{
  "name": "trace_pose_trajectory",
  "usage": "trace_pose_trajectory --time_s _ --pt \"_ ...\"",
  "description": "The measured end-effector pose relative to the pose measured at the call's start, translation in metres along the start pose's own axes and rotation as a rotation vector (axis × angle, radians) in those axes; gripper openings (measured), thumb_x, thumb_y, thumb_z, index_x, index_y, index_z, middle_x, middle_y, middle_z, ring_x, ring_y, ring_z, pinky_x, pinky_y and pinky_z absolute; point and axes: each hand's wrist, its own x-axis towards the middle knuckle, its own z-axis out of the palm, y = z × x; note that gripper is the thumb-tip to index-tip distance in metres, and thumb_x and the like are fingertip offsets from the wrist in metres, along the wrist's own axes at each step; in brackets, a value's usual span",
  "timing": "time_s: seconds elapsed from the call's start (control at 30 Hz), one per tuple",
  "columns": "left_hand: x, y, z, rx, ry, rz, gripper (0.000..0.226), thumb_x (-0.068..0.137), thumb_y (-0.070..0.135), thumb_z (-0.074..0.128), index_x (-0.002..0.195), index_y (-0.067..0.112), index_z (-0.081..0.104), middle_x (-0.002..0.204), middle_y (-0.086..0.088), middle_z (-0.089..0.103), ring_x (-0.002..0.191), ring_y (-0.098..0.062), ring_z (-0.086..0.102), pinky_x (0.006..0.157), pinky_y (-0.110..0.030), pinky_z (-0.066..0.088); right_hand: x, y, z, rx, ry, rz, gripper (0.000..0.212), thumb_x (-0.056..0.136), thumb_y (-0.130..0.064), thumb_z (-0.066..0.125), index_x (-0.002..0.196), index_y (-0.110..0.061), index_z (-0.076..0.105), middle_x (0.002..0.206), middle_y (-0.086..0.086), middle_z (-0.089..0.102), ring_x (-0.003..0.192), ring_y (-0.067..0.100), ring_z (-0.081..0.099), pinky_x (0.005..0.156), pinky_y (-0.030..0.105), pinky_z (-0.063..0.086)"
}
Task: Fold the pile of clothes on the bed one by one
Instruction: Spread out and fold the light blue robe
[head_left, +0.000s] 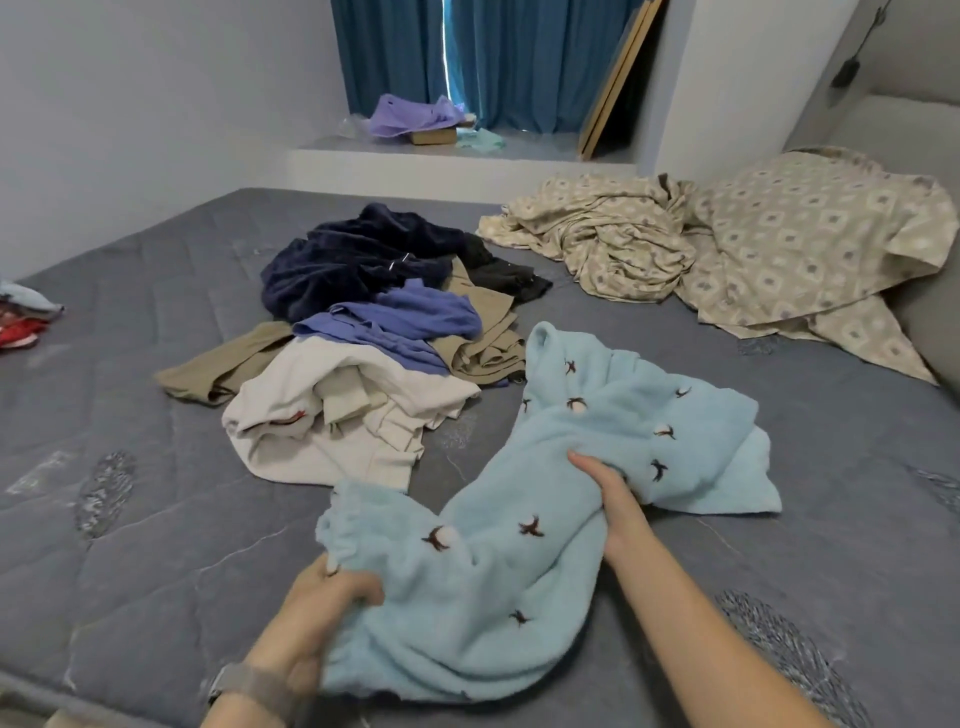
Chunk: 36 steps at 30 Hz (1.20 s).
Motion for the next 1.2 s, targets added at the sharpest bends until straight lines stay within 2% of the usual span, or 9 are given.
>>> trace_pose_trajectory --time_s 0.2,0.37,0.5,0.6,0.73,0.83,0.97,1.07,1.2 --pt "0.010 0.026 -0.007 -0.255 0.262 0.253 0.040 0.063 -0.023 0.042 0.089 0.005 0.057 0.081 -0.014 0.060 0.073 -0.025 0.056 0.060 -0.030 0.046 -0.038 -0.048 -0.002 -0.009 0.430 -0.629 0.049 0.073 -0.011 0.080 0.118 -0.009 0.063 0.112 -0.001 0.070 0.103 0.019 0.067 0.080 0.034 0.057" --pt "0.008 0.040 -0.016 -0.252 0.278 0.311 0.028 0.063 -0.019 0.044 0.078 0.003 0.053 0.061 -0.006 0.058 0.058 -0.017 0.057 0.046 -0.018 0.048 -0.096 -0.062 -0.016 -0.273 0.468 -0.871 0.059 0.073 -0.033 0.082 0.125 -0.022 0.056 0.124 -0.012 0.062 0.112 0.003 0.060 0.097 0.027 0.048" --pt "0.029 0.016 -0.033 0.126 0.390 0.152 0.029 0.057 0.012 0.064 0.084 0.001 0.062 0.083 -0.015 0.065 0.076 -0.028 0.060 0.068 -0.038 0.051 -0.103 -0.021 -0.041 -0.348 0.215 -0.350 0.086 0.052 -0.065 0.081 0.125 -0.025 0.060 0.124 -0.010 0.064 0.115 0.009 0.059 0.101 0.036 0.045" --pt "0.038 -0.004 -0.029 0.651 0.355 0.165 0.052 0.060 0.025 0.074 0.108 0.009 0.063 0.114 -0.017 0.064 0.106 -0.036 0.058 0.094 -0.042 0.046 -0.102 -0.010 -0.060 -0.338 0.107 0.096 0.053 0.074 -0.057 0.070 0.118 -0.029 0.059 0.115 -0.004 0.067 0.105 0.020 0.062 0.083 0.039 0.053" --pt "0.035 -0.014 -0.006 1.037 0.621 0.475 0.089 0.063 0.025 0.080 0.138 0.001 0.038 0.145 -0.028 0.030 0.134 -0.047 0.025 0.108 -0.055 0.024 -0.088 -0.027 -0.081 -0.180 0.340 -0.073 0.035 0.082 -0.040 0.068 0.113 -0.028 0.056 0.107 -0.001 0.062 0.097 0.021 0.059 0.080 0.037 0.052" --pt "0.018 -0.022 0.024 1.024 0.322 0.960 0.072 0.070 0.044 0.070 0.130 0.011 0.048 0.131 -0.013 0.050 0.124 -0.034 0.045 0.105 -0.045 0.035 -0.088 -0.043 -0.088 0.253 0.207 -0.338 0.057 0.063 -0.037 0.077 0.117 -0.023 0.065 0.120 0.004 0.064 0.108 0.022 0.060 0.090 0.034 0.050" --pt "0.007 -0.061 0.066 1.478 -0.319 0.957 0.085 0.069 0.060 0.060 0.143 0.046 0.022 0.156 0.010 0.022 0.145 -0.018 0.016 0.116 -0.052 0.016 -0.087 -0.057 -0.089 0.243 0.157 -0.365 0.045 0.086 -0.026 0.054 0.130 -0.017 0.059 0.127 0.006 0.063 0.114 0.023 0.061 0.099 0.038 0.046" --pt "0.011 -0.069 0.070 1.741 -0.289 0.628 0.097 0.077 0.056 0.054 0.125 0.067 -0.029 0.154 0.015 -0.025 0.144 -0.026 -0.019 0.107 -0.065 -0.011 -0.082 -0.074 -0.073 0.085 0.241 -0.579 0.026 0.090 -0.010 0.055 0.113 -0.018 0.063 0.109 0.005 0.070 0.098 0.021 0.067 0.075 0.029 0.056" --pt "0.016 -0.055 0.055 1.746 -0.123 0.408 0.094 0.082 0.049 0.050 0.106 0.069 -0.038 0.157 0.008 -0.024 0.144 -0.036 -0.018 0.103 -0.072 -0.007 -0.078 -0.104 -0.028 -0.498 0.345 -0.950 0.006 0.087 -0.026 0.062 0.090 -0.030 0.059 0.092 -0.004 0.063 0.089 0.016 0.061 0.075 0.032 0.050"
